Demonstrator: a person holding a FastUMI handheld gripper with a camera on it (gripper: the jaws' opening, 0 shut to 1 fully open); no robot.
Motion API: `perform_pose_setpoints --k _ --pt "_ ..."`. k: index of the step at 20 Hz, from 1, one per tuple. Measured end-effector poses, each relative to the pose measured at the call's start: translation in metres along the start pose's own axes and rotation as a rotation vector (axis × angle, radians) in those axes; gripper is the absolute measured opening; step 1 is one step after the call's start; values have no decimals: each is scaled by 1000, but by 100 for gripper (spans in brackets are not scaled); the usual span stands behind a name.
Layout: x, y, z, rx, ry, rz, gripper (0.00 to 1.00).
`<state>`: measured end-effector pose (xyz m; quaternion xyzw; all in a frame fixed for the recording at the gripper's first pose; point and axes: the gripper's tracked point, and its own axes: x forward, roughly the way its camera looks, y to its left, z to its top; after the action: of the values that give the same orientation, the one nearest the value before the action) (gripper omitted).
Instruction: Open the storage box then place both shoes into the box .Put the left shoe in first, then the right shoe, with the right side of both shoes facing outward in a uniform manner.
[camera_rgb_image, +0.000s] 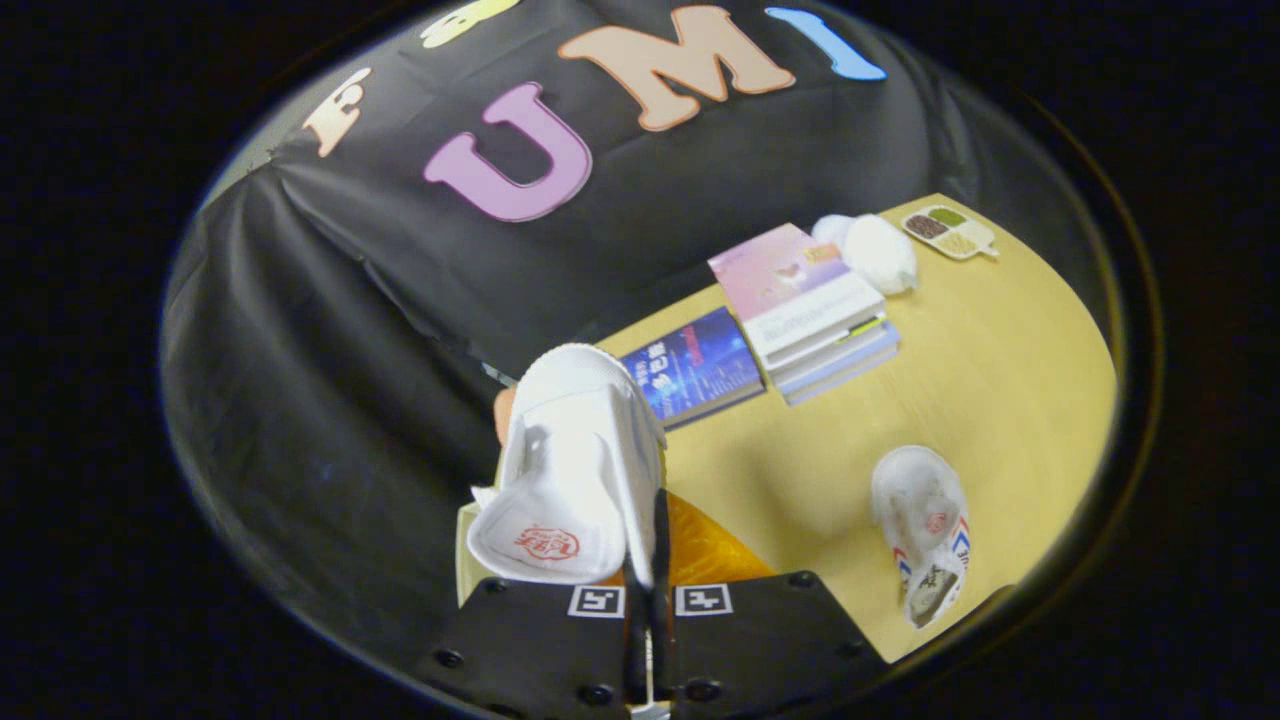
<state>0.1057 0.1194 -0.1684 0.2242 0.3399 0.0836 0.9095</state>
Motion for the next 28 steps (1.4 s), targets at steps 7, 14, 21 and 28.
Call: perform_pose_setpoints --k 7,14,21,28 --pt "16 87 -68 -36 81 55 5" --pt "58 95 -165 -69 213 -41 5" --pt "98 82 -212 -38 289 -206 5" --pt "120 66 -239 -38 330 -333 5"
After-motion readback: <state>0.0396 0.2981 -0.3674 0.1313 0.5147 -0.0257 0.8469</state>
